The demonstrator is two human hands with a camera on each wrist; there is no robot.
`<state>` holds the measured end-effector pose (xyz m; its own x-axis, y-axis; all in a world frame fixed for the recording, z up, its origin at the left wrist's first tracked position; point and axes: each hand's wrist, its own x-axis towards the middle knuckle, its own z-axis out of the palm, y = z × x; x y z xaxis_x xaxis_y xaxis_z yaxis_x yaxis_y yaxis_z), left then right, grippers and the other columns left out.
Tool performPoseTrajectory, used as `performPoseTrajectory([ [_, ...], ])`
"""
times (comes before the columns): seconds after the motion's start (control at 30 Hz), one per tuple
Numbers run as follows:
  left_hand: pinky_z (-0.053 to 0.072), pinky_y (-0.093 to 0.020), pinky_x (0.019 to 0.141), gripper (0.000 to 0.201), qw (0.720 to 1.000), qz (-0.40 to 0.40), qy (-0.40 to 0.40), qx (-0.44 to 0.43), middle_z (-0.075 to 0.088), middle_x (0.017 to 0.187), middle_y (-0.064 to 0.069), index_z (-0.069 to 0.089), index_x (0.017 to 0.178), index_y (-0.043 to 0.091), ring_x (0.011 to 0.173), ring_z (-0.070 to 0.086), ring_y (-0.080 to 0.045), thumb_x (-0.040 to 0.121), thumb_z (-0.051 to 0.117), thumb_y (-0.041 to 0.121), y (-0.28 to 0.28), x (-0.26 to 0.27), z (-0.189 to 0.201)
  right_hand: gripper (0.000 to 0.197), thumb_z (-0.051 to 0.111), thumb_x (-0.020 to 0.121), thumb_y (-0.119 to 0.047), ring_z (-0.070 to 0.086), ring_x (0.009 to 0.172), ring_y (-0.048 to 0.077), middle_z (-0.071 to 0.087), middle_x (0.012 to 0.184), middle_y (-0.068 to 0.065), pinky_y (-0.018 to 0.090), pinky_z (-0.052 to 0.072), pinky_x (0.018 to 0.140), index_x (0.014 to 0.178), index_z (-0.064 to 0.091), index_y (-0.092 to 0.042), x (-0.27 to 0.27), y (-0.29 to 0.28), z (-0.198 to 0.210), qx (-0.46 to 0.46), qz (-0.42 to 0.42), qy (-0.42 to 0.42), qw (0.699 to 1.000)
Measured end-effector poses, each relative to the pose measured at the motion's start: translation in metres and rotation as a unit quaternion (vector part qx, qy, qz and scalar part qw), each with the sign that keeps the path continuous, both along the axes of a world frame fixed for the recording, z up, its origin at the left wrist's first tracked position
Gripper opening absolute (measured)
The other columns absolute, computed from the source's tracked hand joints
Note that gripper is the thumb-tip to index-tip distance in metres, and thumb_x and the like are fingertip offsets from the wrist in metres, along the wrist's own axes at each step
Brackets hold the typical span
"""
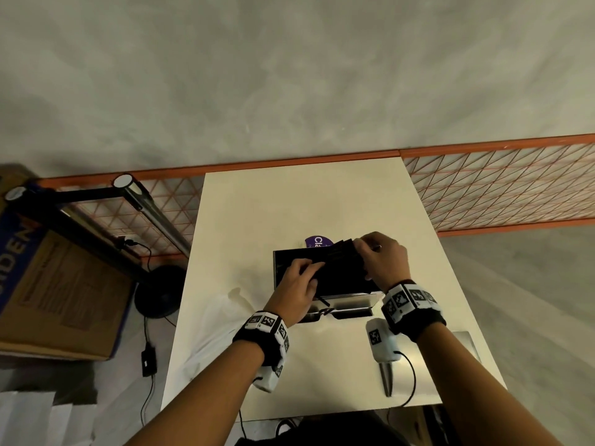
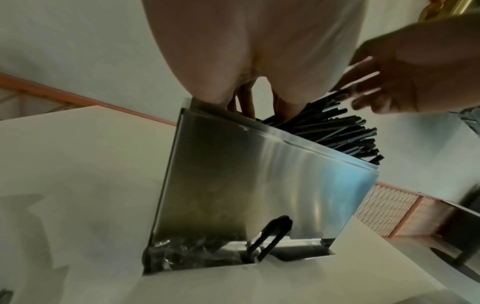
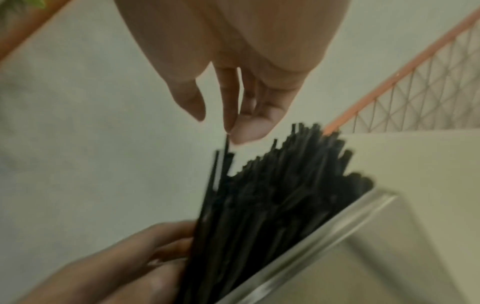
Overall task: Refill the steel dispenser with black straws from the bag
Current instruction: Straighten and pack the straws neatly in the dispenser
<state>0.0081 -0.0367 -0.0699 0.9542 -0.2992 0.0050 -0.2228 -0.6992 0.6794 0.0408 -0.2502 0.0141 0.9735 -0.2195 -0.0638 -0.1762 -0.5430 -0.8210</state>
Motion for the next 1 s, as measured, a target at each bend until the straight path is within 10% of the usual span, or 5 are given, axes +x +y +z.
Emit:
performPoseTrajectory([
  [0.33, 0.031, -0.043, 0.121, 0.090, 0.992, -0.030, 0.113, 0.055, 0.014, 0.162, 0.001, 0.015, 0.161, 0.017, 0.150, 0.021, -0.025, 0.088, 0.067, 0.020, 0.005, 0.016, 0.014, 0.056, 0.046, 0.097, -0.045, 0.037, 0.137, 0.031, 0.037, 0.149, 0.011, 0.040, 0.032, 0.109, 0.144, 0.042, -0.015, 0.014, -0.006, -0.042, -0.069, 0.011, 0.100, 0.993],
  [0.73, 0.045, -0.048, 0.109, 0.097, 0.985, -0.054, 0.112, 0.120, 0.031, 0.152, -0.007, 0.021, 0.158, 0.022, 0.134, 0.045, -0.032, 0.079, 0.076, 0.034, -0.010, 0.046, 0.004, 0.029, 0.052, 0.098, -0.031, 0.061, 0.105, 0.028, 0.069, 0.112, 0.010, 0.030, 0.047, 0.086, 0.124, 0.060, -0.020, 0.003, -0.006, -0.046, 0.047, -0.028, 0.004, 0.998],
  [1.0, 0.039, -0.048, 0.116, 0.097, 0.993, -0.024, 0.111, 0.017, 0.027, 0.155, -0.001, 0.020, 0.158, 0.026, 0.143, 0.037, -0.027, 0.082, 0.080, 0.026, -0.013, 0.037, -0.007, 0.023, 0.050, 0.099, -0.024, 0.057, 0.089, 0.017, 0.069, 0.102, 0.005, 0.023, 0.039, 0.077, 0.113, 0.066, -0.016, 0.010, -0.004, -0.041, 0.027, 0.023, 0.010, 0.999],
])
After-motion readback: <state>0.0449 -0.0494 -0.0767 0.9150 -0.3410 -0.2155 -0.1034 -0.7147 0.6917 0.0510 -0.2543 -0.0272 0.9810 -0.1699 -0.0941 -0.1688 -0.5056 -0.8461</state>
